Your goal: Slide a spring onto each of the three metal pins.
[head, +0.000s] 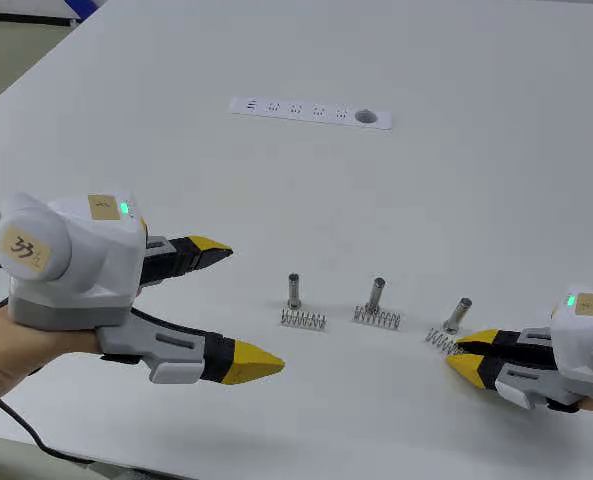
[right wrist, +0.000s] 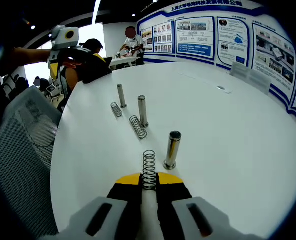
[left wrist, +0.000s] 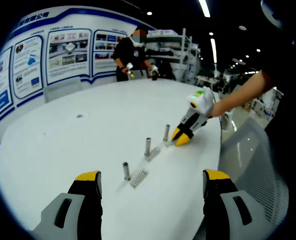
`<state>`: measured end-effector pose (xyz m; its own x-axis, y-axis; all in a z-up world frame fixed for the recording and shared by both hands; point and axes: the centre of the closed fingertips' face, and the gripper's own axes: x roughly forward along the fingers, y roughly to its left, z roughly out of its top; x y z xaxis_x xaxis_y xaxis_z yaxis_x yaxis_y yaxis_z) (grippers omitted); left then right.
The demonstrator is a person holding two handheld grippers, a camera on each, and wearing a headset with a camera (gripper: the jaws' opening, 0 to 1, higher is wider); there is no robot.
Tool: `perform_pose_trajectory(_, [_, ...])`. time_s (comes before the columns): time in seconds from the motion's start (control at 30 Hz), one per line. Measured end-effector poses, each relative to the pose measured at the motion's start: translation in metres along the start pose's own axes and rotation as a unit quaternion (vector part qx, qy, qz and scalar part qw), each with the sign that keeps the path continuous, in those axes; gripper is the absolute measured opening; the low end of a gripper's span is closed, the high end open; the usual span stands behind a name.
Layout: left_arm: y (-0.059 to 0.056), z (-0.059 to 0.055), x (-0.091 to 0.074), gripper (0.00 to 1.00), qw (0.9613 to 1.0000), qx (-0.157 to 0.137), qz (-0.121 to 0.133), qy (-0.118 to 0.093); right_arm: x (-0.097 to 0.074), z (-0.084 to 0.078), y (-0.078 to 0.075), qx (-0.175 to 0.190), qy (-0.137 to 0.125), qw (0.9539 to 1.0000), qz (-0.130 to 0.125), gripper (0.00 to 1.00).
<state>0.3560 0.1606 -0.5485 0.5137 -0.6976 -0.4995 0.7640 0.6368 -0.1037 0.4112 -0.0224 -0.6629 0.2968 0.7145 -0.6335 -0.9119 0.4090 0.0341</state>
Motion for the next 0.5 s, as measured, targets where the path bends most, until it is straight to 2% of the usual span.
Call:
perform_pose_trajectory(0.17, [-0.002, 0.001, 0.002, 0.85, 1.0, 0.001, -0.004, -0.001, 0.0, 0.0, 0.001, -0.01, 0.004, 0.9999, -0.003, 0.11])
perform_pose_trajectory(0.3, [-0.003, 0.003, 0.001, 0.85, 1.0, 0.005, -0.006, 0.0, -0.001, 0.0, 0.002, -0.024, 0.021, 0.9995, -0.006, 0.11])
perform_pose_trajectory(0.5, [-0.005, 0.006, 0.001, 0.83, 0.9999, 0.007, -0.012, -0.005, -0.011, 0.007, 0.004, -0.03, 0.019, 0.9994, -0.005, 0.11])
